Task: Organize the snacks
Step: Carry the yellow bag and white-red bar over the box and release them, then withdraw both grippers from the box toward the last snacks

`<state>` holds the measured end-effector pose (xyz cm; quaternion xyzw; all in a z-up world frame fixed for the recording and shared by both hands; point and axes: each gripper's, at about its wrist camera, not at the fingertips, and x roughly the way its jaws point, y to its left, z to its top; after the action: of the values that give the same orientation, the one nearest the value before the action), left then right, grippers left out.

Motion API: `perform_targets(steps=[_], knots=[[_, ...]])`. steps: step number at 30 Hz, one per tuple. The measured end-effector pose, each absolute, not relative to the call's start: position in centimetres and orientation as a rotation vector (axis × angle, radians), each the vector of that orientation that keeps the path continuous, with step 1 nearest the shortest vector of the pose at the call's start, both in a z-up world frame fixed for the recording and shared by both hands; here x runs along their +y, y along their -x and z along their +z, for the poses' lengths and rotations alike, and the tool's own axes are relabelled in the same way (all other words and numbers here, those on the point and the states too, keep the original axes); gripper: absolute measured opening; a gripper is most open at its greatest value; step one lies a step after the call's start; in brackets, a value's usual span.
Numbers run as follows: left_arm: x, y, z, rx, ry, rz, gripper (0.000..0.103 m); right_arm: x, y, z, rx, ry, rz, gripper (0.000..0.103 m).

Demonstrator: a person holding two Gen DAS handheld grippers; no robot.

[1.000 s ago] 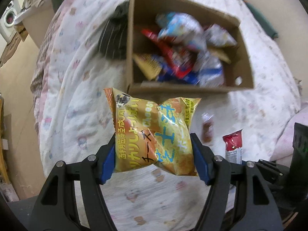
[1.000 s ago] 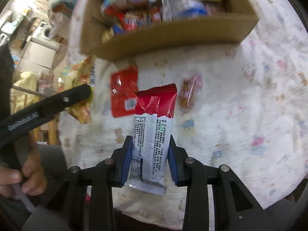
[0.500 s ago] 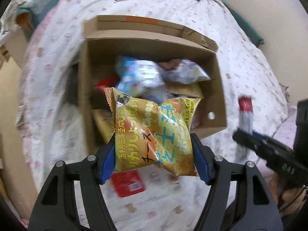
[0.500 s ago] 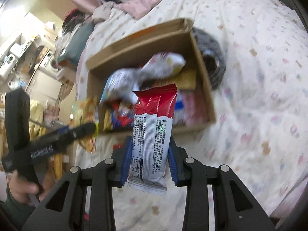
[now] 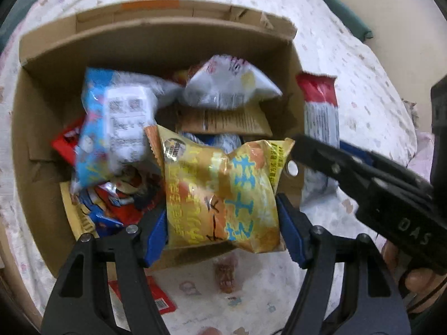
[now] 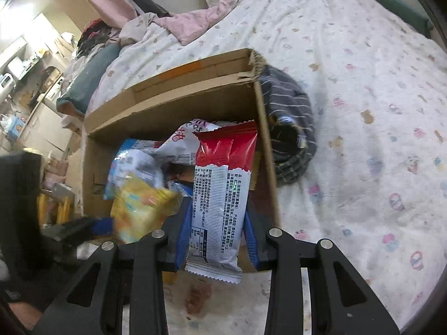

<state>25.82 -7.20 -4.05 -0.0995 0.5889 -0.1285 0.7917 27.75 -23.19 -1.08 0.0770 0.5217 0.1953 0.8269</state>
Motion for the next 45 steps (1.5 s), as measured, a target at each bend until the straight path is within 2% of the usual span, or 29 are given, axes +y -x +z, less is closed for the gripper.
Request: perform_targets(steps=[5, 10, 13, 14, 16, 22, 23, 24, 26, 45], knots=[[-7.0, -26.4, -3.8, 1.212, 0.129, -0.228, 0.068, -22.5, -28.4, -1.6, 1.120, -0.123, 0.394, 0.036], [-5.8, -27.2, -4.8, 1.256, 0.247, -0.243, 0.071, -22.4, -29.0, -2.1, 1.135, -0.134, 0.388, 0.036], [-5.6, -27.1, -4.9, 1.270, 0.267, -0.239, 0.095, -22.6, -29.1, -2.0, 1.129, -0.142, 0.385, 0.036], [-5.6, -27.0, -4.6, 1.261, 0.266, -0.250, 0.100, -22.8, -29.1, -2.0, 1.127, -0.151, 0.389, 0.036], [-5.7, -26.8, -3.9, 1.240, 0.250, -0.255, 0.102, -22.8, -29.1, -2.0, 1.125, -0.158, 0.399, 0.036], [-5.4, -25.9, -3.2, 1.221, 0.212, -0.238, 0.102, -23.0, -29.0, -1.6, 1.102, -0.170, 0.404, 0.039], [-5.3, -25.8, -3.2, 1.219, 0.210, -0.235, 0.103, -23.1, -29.1, -1.6, 1.106, -0.177, 0.402, 0.043], [-5.2, -25.7, -3.2, 1.217, 0.206, -0.234, 0.103, -23.3, -29.1, -1.6, 1.107, -0.190, 0.403, 0.052], [-5.1, -25.6, -3.3, 1.215, 0.194, -0.219, 0.103, -23.6, -29.1, -1.4, 1.099, -0.215, 0.401, 0.055], [-4.8, -24.0, -2.6, 1.202, 0.157, -0.173, 0.102, -23.8, -28.4, -0.5, 1.078, -0.243, 0.409, 0.055]])
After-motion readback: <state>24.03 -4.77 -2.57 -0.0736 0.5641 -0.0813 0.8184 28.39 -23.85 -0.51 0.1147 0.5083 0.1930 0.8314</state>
